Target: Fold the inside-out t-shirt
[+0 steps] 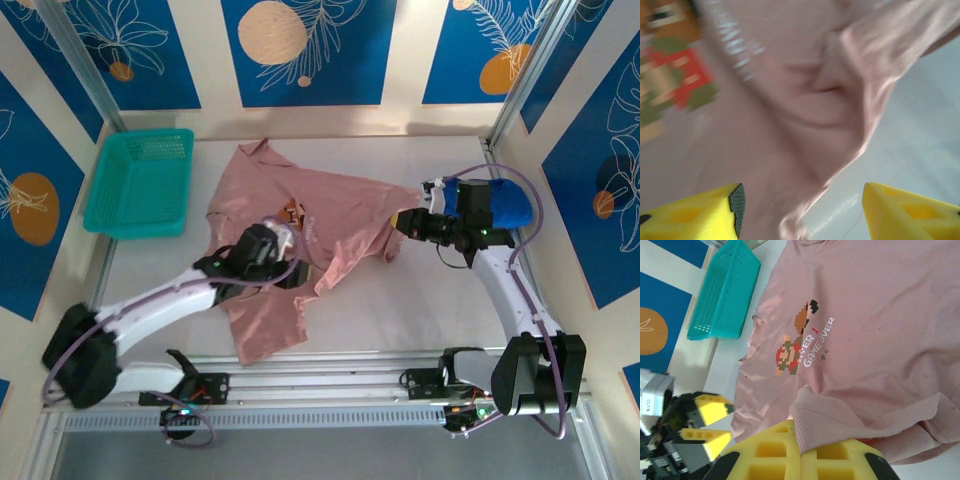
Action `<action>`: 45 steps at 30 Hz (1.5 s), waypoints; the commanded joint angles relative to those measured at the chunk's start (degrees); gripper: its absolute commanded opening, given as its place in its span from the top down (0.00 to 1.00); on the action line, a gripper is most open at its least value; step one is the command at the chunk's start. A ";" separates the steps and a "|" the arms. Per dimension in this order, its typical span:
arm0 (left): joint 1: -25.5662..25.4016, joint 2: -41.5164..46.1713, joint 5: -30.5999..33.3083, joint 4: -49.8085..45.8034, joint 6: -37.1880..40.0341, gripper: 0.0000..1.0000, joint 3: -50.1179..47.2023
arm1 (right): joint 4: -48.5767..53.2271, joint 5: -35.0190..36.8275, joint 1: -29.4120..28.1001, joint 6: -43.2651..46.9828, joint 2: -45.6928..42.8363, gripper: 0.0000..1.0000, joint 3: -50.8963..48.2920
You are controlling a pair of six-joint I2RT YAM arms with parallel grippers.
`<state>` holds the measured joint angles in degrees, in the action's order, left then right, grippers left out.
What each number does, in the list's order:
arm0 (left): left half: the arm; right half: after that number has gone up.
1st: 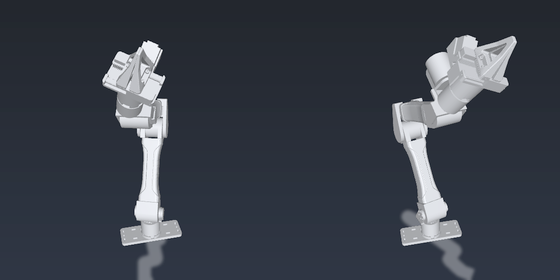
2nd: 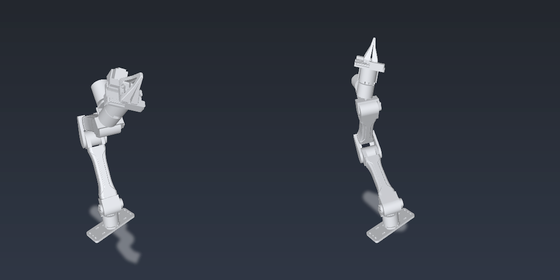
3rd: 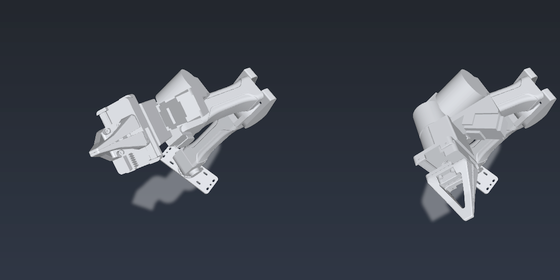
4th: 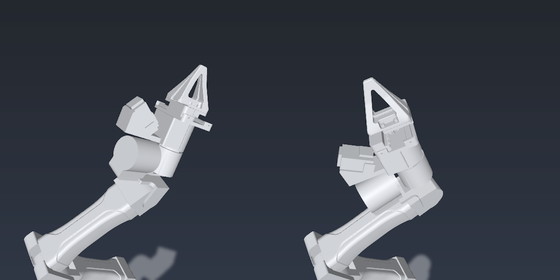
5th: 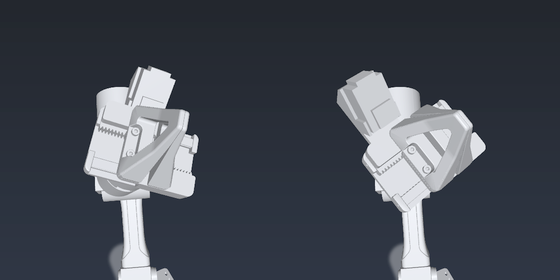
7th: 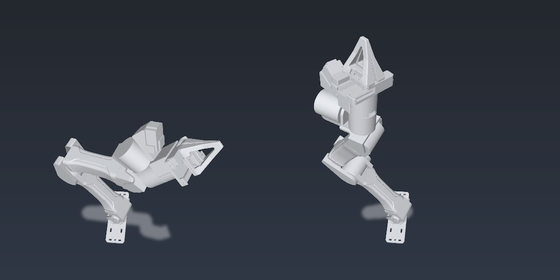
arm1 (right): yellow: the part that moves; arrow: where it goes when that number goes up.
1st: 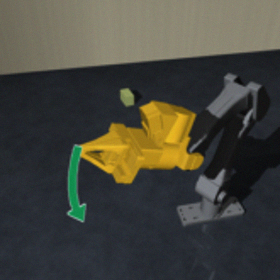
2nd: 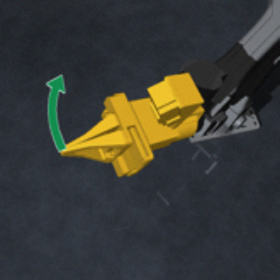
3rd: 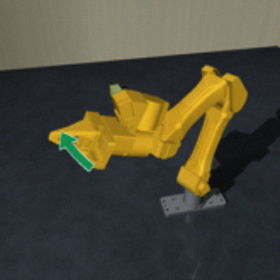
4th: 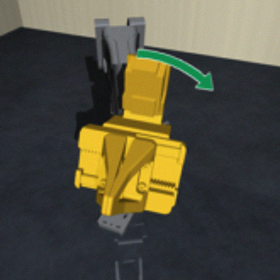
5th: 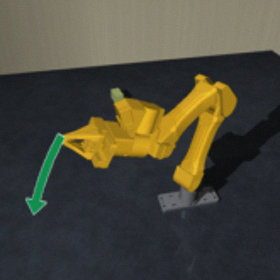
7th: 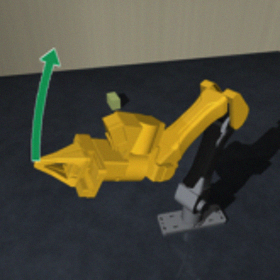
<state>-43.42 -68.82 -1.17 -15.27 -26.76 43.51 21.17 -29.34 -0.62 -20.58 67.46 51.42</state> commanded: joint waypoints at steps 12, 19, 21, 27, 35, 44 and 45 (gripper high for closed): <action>-11.08 14.55 7.10 -39.83 -31.93 0.37 -11.48 | -0.03 1.25 -1.59 -0.52 0.12 1.00 0.00; -11.60 10.67 1.61 -33.22 -30.13 0.38 -14.05 | -0.25 1.16 -1.75 -0.34 0.04 1.00 -0.26; -11.60 9.07 1.41 -31.27 -29.09 0.41 -13.85 | -0.25 1.19 -1.72 -0.38 0.04 1.00 -0.21; -11.60 3.92 -0.06 -27.01 -27.42 0.52 -14.24 | 0.48 1.79 -1.89 0.01 -0.96 1.00 -0.22; -11.60 6.12 3.52 -32.38 -27.55 0.50 -13.18 | 0.71 2.15 -2.08 0.16 -0.76 1.00 -0.41; -11.74 7.31 1.07 -31.85 -28.65 0.49 -15.42 | 0.95 3.04 -2.07 0.62 -0.66 1.00 -0.40; -11.69 6.98 0.54 -30.85 -28.54 0.50 -15.84 | 0.89 2.99 -2.10 0.63 -0.67 1.00 -0.44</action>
<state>-54.52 -61.93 0.93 -45.91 -55.02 29.30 21.21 -26.72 -2.31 -20.93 67.31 51.37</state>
